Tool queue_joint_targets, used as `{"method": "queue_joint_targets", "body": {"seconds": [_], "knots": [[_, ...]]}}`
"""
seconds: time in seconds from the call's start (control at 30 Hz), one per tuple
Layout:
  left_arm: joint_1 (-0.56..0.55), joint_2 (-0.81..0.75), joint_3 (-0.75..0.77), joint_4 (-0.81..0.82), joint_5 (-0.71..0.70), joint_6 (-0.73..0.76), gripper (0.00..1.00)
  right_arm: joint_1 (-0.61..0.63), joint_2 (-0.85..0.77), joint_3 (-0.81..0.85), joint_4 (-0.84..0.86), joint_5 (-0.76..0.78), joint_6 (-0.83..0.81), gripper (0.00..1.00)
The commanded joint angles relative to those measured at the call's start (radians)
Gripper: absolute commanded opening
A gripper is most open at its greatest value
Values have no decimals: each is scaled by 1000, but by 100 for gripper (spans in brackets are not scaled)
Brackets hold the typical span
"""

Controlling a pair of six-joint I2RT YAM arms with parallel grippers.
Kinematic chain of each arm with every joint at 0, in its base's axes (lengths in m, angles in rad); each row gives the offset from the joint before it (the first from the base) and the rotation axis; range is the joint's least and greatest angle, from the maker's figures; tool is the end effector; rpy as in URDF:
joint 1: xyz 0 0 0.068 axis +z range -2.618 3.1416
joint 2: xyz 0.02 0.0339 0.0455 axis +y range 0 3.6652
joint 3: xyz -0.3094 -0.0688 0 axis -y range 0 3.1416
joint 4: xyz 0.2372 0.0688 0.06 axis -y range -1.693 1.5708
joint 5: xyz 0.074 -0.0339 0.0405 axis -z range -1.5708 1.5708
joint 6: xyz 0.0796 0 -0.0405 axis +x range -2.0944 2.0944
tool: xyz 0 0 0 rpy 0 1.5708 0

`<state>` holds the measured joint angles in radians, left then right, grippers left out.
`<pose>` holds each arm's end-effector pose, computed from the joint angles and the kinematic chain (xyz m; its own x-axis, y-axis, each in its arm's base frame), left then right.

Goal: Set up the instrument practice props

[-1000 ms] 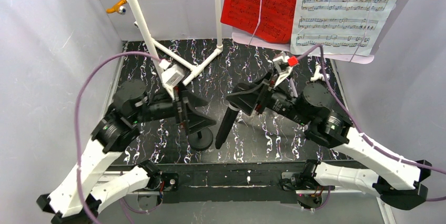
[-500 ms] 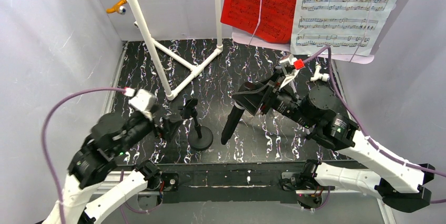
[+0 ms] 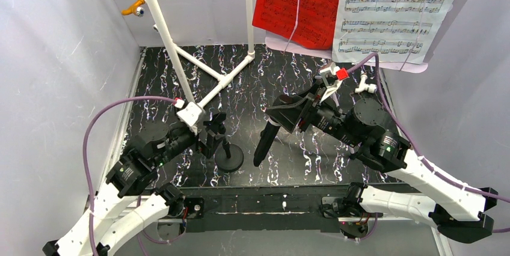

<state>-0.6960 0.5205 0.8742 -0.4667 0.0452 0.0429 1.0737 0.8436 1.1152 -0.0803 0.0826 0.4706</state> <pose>0.0789 -0.0706 0.3885 -0.0575 0.1039 -0.9929 0.6780 0.7341 0.0375 0.0903 0.1527 0.4952 -0.2989 0.3967 -0.8679 -0.7874 0.4113 0.4591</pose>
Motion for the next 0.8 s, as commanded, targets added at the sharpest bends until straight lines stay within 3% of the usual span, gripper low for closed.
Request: {"method": "queue_joint_targets", "body": {"seconds": [0.0,0.2,0.5,0.6,0.7,0.77], "knots": [[-3,58,12,45,30,47,98,2,-8,9,49,-9,-7,1],[-3,75,-4,57,45,46,95,2,-18,0,51,-6,-3,1],[-3,49,-30,34,17,50,68,2,-21,-8,51,-7,0,1],[-3,50,-30,29,16,54,46,2,-17,-6,56,-13,0,1],[-3,52,-30,35,37,65,11,2,-6,5,52,-23,-9,1],[-3,52,-37,52,68,73,0,2,17,46,28,-43,-38,1]]}}
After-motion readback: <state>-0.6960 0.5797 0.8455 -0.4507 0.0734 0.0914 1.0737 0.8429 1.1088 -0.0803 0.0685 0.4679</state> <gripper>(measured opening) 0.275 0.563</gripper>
